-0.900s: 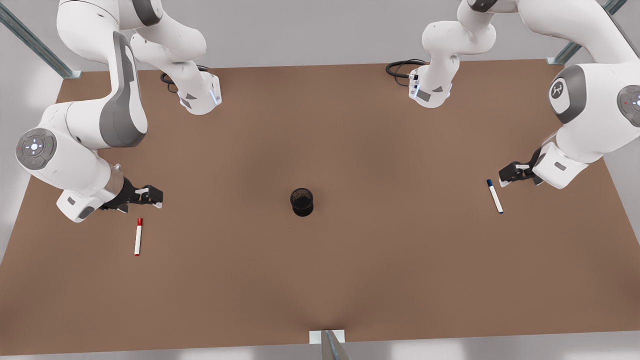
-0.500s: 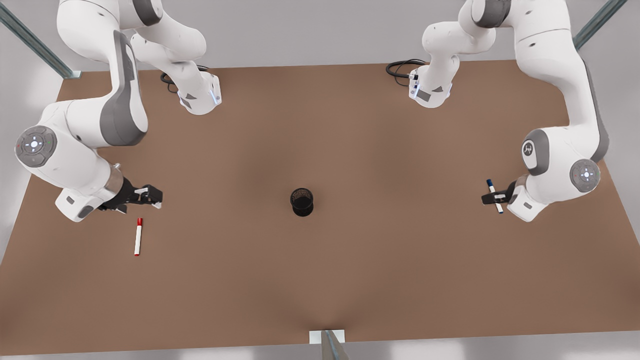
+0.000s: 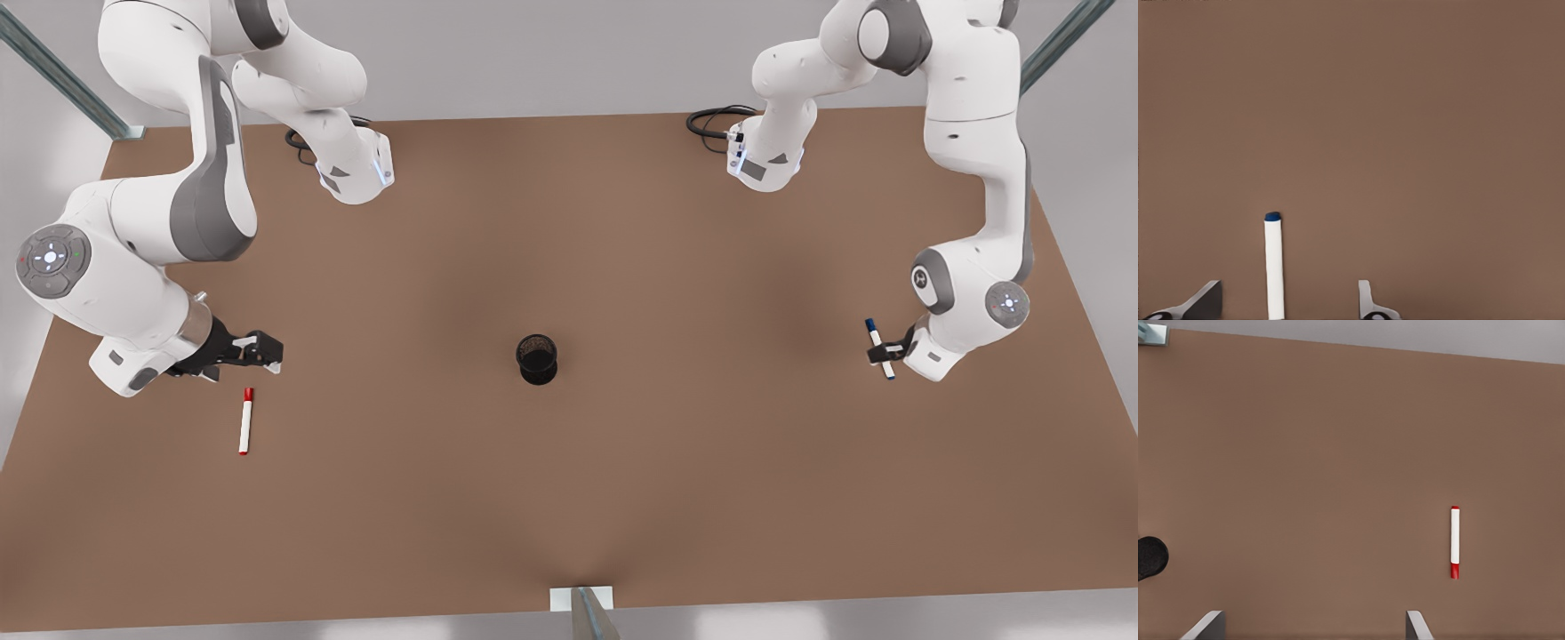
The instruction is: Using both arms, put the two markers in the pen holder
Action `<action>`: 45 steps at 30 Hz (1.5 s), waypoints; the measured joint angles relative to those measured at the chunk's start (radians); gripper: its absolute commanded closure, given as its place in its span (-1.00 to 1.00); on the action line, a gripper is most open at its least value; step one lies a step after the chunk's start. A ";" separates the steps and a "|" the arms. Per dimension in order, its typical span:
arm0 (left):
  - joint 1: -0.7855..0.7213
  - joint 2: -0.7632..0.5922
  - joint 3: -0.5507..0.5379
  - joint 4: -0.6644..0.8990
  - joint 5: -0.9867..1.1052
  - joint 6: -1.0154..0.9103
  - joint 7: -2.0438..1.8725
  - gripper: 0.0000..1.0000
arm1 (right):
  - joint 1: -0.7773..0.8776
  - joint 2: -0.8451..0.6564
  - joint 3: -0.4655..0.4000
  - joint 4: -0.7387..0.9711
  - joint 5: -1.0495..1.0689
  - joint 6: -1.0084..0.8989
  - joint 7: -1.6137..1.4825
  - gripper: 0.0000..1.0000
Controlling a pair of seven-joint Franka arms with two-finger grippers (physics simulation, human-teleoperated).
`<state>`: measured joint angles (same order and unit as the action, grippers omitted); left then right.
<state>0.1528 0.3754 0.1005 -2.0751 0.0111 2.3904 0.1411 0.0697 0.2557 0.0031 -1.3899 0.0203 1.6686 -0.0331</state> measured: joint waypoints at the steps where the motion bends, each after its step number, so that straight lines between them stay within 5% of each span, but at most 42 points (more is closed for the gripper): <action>1: 0.009 0.013 0.004 -0.010 0.002 0.024 0.013 -1.00 | 0.000 0.000 0.000 0.000 0.000 0.000 0.000 -1.00; 7: 0.043 0.098 0.008 -0.010 0.007 0.139 0.075 -0.96 | 0.000 0.001 0.000 0.000 0.000 -0.001 -0.001 -1.00; 9: 0.045 0.113 0.008 -0.007 0.005 0.164 0.091 -0.44 | -0.001 0.000 0.000 0.000 0.001 -0.001 -0.001 -1.00; 10: 0.047 0.116 0.008 -0.006 0.002 0.174 0.097 -0.39 | -0.001 0.001 0.000 0.000 0.001 -0.001 -0.002 -1.00; 21: 0.059 0.149 0.006 -0.005 -0.064 0.227 0.152 -0.39 | -0.001 0.002 0.000 0.000 0.002 -0.001 -0.003 -1.00; 25: 0.058 0.150 0.005 -0.005 -0.076 0.233 0.163 -0.05 | -0.001 0.002 0.000 0.001 0.002 -0.001 -0.003 -1.00; 28: 0.057 0.147 0.004 -0.005 -0.080 0.235 0.170 0.00 | 0.000 0.007 0.000 0.000 0.002 0.000 -0.003 -1.00; 34: 0.055 0.149 0.004 -0.005 -0.082 0.238 0.180 0.31 | -0.060 0.250 -0.005 -0.004 -0.003 0.121 0.000 -1.00; 40: 0.052 0.155 0.004 -0.004 -0.082 0.241 0.184 0.31 | -0.241 0.465 -0.005 0.000 0.023 0.341 -0.048 -1.00; 45: 0.052 0.162 0.004 -0.005 -0.083 0.244 0.185 0.32 | -0.330 0.499 -0.005 -0.041 0.050 0.449 -0.131 -1.00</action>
<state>0.2052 0.5378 0.1043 -2.0797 -0.0715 2.6345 0.3261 -0.2600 0.7545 -0.0017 -1.4308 0.0702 2.1176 -0.1643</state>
